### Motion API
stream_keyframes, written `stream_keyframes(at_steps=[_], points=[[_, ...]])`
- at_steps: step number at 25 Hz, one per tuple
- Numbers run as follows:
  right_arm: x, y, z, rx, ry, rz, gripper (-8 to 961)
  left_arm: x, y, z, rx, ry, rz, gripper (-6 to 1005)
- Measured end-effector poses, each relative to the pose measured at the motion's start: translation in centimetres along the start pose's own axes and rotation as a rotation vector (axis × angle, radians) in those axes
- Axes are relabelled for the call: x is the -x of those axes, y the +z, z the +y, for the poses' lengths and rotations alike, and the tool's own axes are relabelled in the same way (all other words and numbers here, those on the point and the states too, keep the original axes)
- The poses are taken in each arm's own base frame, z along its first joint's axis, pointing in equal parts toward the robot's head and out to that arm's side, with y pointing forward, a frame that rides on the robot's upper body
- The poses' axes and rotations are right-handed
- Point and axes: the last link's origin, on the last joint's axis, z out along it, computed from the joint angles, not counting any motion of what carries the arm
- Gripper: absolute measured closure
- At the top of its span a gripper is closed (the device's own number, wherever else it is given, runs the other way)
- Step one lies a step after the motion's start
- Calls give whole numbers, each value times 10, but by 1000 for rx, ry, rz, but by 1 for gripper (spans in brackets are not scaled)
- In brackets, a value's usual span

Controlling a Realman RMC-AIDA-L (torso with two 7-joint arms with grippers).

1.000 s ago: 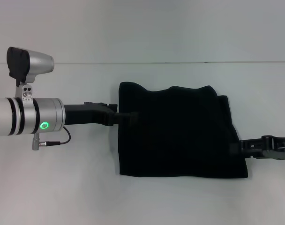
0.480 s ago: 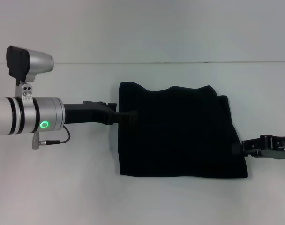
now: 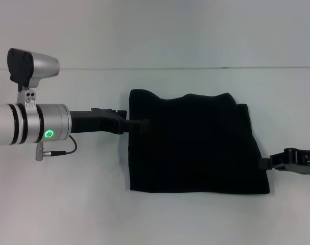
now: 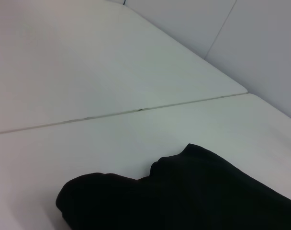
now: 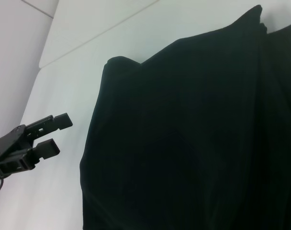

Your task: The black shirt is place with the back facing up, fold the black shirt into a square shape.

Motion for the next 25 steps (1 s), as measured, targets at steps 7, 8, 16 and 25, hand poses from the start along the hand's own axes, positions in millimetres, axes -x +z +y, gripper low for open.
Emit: stream_keyframes(at_steps=[7,8,16,25], points=[[2,-4,4,33,-30,-14,924,0,0,0,0,0,0,95],[3,-5,5,41,-33,-18,923,0,0,0,0,0,0,95],[11,-16,9,56,-57,-48,924,0,0,0,-3,-1,1,94],[15,-17,11,46,-72,-38,923,-1,0,-1,-11,-3,3,95]])
